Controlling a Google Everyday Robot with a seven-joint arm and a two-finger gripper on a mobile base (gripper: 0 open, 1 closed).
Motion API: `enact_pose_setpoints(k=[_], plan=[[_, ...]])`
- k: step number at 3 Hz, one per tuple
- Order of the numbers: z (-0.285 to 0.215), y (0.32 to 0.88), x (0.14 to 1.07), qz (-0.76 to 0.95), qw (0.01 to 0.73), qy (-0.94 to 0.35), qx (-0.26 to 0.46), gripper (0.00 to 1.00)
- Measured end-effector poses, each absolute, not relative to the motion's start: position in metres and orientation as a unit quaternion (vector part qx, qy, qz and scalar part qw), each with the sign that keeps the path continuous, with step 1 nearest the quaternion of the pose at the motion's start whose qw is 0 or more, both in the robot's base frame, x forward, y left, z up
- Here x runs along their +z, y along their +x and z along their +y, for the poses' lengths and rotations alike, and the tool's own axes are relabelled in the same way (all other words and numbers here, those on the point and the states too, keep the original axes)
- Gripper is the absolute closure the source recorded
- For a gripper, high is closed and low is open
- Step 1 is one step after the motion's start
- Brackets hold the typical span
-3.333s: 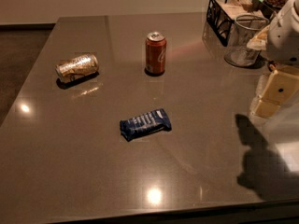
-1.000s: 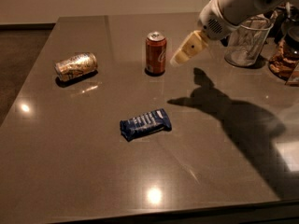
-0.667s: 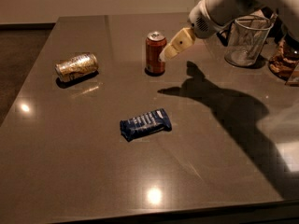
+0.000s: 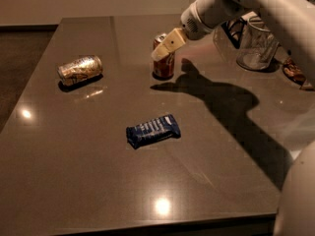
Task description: Move coke can near rxbar blueberry
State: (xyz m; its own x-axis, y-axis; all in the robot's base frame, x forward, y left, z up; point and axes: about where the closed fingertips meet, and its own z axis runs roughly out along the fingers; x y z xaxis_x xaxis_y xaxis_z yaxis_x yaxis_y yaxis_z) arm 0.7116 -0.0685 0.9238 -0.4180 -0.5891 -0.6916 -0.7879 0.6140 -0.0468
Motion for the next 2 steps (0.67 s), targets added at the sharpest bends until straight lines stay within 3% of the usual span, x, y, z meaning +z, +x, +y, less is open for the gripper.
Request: enact_pose_setpoints(k=[1,2], plan=[[-0.0537,0.7154,0.9179,0.829,0.339,-0.419,0.152,0.16],[-0.0465,0.7101,0.9168,0.827,0.335,-0.424,0.157,0.39]])
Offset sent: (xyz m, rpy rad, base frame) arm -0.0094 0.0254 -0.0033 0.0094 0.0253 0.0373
